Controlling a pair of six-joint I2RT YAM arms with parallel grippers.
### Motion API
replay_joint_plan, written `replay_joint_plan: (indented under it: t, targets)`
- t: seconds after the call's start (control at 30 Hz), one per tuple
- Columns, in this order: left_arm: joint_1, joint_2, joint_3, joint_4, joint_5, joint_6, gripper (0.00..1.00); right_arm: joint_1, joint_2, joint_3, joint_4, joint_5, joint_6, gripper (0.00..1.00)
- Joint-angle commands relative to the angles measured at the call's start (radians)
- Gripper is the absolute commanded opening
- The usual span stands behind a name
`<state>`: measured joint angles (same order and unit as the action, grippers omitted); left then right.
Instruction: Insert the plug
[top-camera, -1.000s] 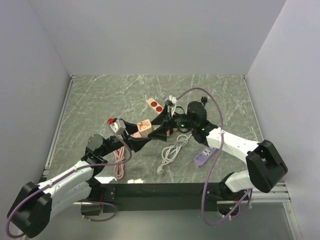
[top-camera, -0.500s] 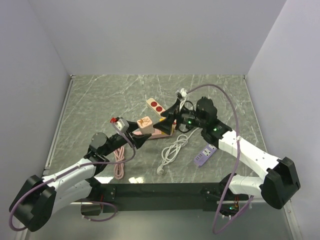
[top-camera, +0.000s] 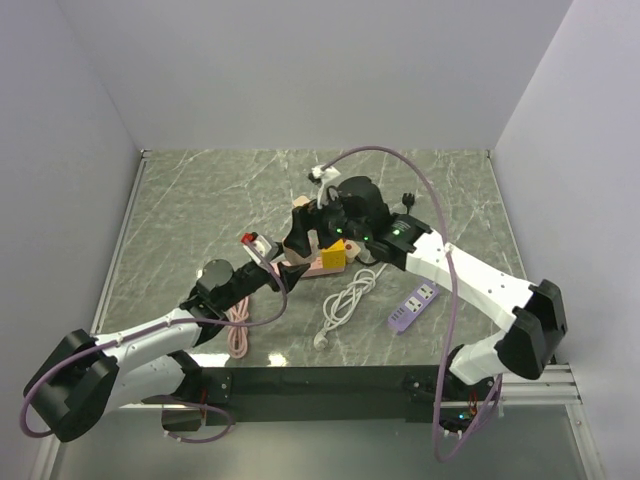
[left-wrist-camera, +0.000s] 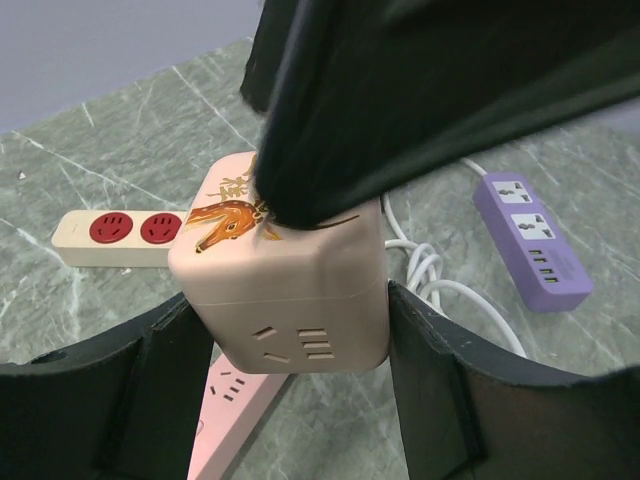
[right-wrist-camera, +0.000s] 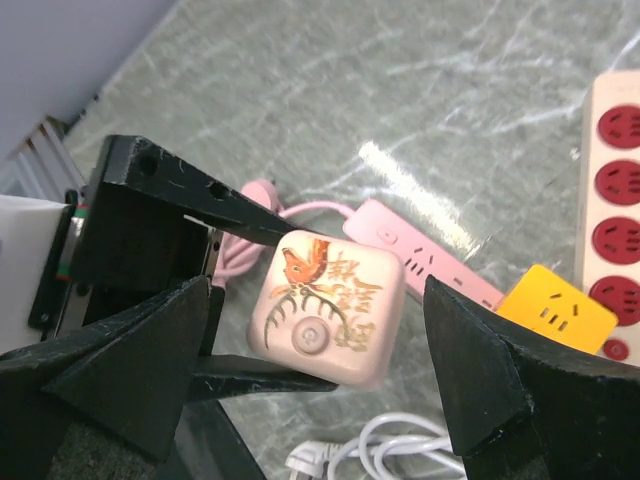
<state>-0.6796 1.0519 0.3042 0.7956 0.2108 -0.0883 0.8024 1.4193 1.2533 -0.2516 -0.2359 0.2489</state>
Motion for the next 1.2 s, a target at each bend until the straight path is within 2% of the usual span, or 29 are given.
replay_joint_plan:
  t: [0.0,0.13,0.33,0.4,0.47,0.5,0.63,0.67,0.7,0.73,0.77,0.8,0.83,0.9,1.13,1.17]
  targets:
    - [-0.02,0.002,0.052,0.024,-0.062,0.047,0.01,0.03,0.038,0.078,-0.115,0.075,-0.034,0.93]
    - [-0.032,-0.004,0.053,0.01,-0.079,0.058,0.01,0.049,0.093,0.147,-0.187,0.106,-0.057,0.93]
    - [-0.041,0.0,0.052,0.014,-0.082,0.067,0.01,0.069,0.148,0.19,-0.255,0.067,-0.089,0.93]
    - [-0.044,-0.003,0.052,0.014,-0.083,0.068,0.01,0.069,0.164,0.195,-0.271,0.053,-0.094,0.9]
    - [-0.047,-0.003,0.05,0.014,-0.093,0.07,0.01,0.069,0.187,0.205,-0.282,0.043,-0.096,0.84]
    - [-0.048,-0.004,0.049,0.016,-0.094,0.068,0.01,0.069,0.191,0.204,-0.285,0.04,-0.091,0.73]
    - [-0.051,0.002,0.05,0.014,-0.128,0.059,0.01,0.066,0.207,0.193,-0.287,0.044,-0.085,0.43]
    - [-0.051,0.003,0.05,0.014,-0.14,0.049,0.09,0.067,0.21,0.192,-0.287,0.05,-0.083,0.36]
    - [-0.049,0.008,0.052,0.014,-0.161,0.044,0.16,0.063,0.213,0.187,-0.284,0.059,-0.071,0.14]
    - [-0.051,0.008,0.052,0.014,-0.171,0.039,0.23,0.058,0.211,0.181,-0.278,0.082,-0.062,0.0]
    - [-0.051,0.011,0.052,0.016,-0.18,0.032,0.42,0.054,0.208,0.172,-0.269,0.089,-0.054,0.0]
    - [-0.051,0.011,0.049,0.02,-0.189,0.03,0.53,0.043,0.204,0.163,-0.247,0.095,-0.047,0.0]
    - [-0.051,0.01,0.046,0.022,-0.194,0.03,0.7,0.025,0.19,0.143,-0.236,0.11,-0.03,0.0]
    - [-0.051,0.013,0.046,0.022,-0.2,0.027,0.76,-0.002,0.17,0.117,-0.203,0.136,-0.007,0.0]
    - [-0.049,0.042,0.021,0.051,-0.209,0.022,0.79,-0.095,0.05,-0.004,-0.156,0.201,0.013,0.0]
    - [-0.049,0.052,0.021,0.063,-0.259,0.016,0.8,-0.095,0.043,-0.014,-0.158,0.204,0.013,0.0]
